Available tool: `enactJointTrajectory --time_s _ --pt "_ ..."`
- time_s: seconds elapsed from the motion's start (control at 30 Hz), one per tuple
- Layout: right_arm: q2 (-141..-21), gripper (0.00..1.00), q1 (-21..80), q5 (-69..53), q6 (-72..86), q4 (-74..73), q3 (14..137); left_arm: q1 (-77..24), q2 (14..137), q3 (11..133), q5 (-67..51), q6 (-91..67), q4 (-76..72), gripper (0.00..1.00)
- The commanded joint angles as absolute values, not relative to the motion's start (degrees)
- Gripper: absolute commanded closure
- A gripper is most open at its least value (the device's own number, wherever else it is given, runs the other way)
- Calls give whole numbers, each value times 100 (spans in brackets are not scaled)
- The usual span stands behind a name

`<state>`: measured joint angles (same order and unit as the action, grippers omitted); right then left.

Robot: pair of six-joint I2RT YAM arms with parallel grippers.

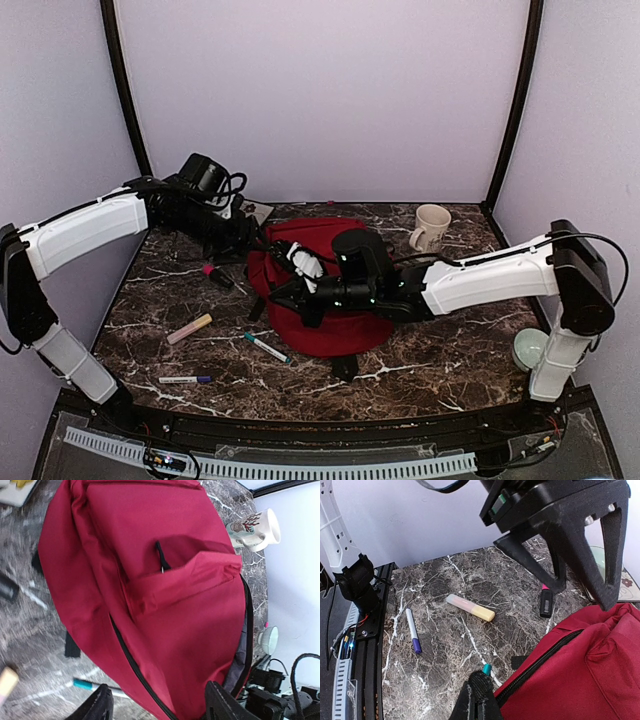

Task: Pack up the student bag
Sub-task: Zip the student bag into the largest pocket of the bag, then hold the largest pocket of the student bag.

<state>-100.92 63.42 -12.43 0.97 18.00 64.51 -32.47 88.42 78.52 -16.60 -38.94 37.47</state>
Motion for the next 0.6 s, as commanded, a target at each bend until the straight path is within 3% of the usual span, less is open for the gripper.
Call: enactJointTrajectory --time_s 0.0,0.27,0.57 --pt "-10231 100 6311 -1459 154 2247 6855 -3440 8675 7357 -1838 -4826 3571 35" --pt "-10359 100 6317 -1749 260 2177 7129 -3492 8649 7105 -1843 -4713 3722 34" --pt "-11112 100 6504 -1943 260 1944 8272 -3378 8158 6836 -1434 -4472 4012 29"
